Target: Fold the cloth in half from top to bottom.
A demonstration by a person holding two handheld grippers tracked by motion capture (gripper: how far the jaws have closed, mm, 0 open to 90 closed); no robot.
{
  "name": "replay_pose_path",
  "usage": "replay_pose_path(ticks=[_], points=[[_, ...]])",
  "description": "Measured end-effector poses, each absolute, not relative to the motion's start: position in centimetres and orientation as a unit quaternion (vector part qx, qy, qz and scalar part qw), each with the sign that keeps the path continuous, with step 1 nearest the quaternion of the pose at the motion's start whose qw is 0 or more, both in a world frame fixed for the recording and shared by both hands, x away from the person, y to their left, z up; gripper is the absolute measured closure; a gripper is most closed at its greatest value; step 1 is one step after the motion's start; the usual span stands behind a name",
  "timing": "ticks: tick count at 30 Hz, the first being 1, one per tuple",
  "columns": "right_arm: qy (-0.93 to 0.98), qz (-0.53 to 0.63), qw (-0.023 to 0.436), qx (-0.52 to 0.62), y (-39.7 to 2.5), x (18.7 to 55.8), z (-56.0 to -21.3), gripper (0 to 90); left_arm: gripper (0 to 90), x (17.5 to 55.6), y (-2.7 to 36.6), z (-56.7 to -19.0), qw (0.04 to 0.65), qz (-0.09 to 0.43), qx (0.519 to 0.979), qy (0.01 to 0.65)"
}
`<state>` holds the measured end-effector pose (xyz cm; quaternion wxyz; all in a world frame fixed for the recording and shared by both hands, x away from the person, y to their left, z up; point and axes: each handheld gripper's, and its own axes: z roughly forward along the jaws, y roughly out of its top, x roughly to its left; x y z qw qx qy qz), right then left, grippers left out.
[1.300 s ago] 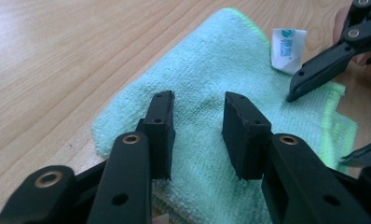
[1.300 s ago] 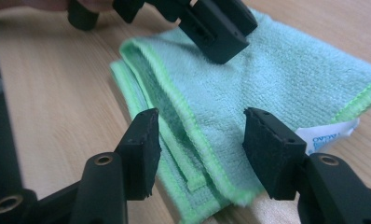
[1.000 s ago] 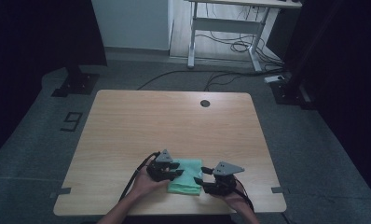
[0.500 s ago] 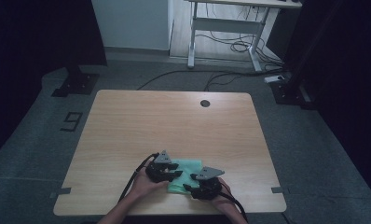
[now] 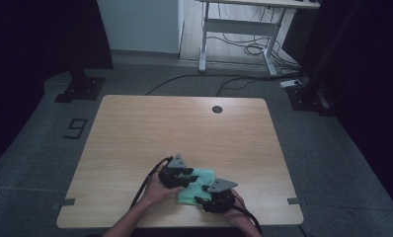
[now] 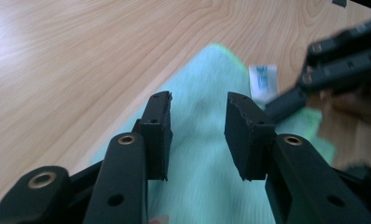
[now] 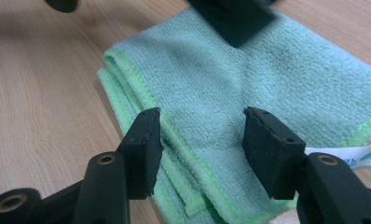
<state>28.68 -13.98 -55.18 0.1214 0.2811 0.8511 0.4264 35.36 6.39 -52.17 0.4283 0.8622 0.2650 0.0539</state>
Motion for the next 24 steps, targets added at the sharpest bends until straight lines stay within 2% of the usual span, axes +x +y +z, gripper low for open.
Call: replay_pose_path(ticks=[4,9,18,24], points=[[0.849,0.429,0.118,0.285,-14.1,28.6,-55.2,46.3,61.5,36.5,5.0,-53.3,0.401,0.046,0.872,0.277],[0.849,0.429,0.118,0.285,-14.1,28.6,-55.2,45.7,63.5,37.1,5.7,-54.0,0.418,0.018,0.859,0.296],[0.843,0.440,0.120,0.285,-14.3,28.4,-54.9,44.9,59.9,35.3,6.7,-51.9,0.424,0.062,0.862,0.271],[0.821,0.462,0.142,0.303,-16.0,29.8,-53.3,45.1,58.3,33.9,8.6,-51.6,0.430,0.050,0.861,0.267]])
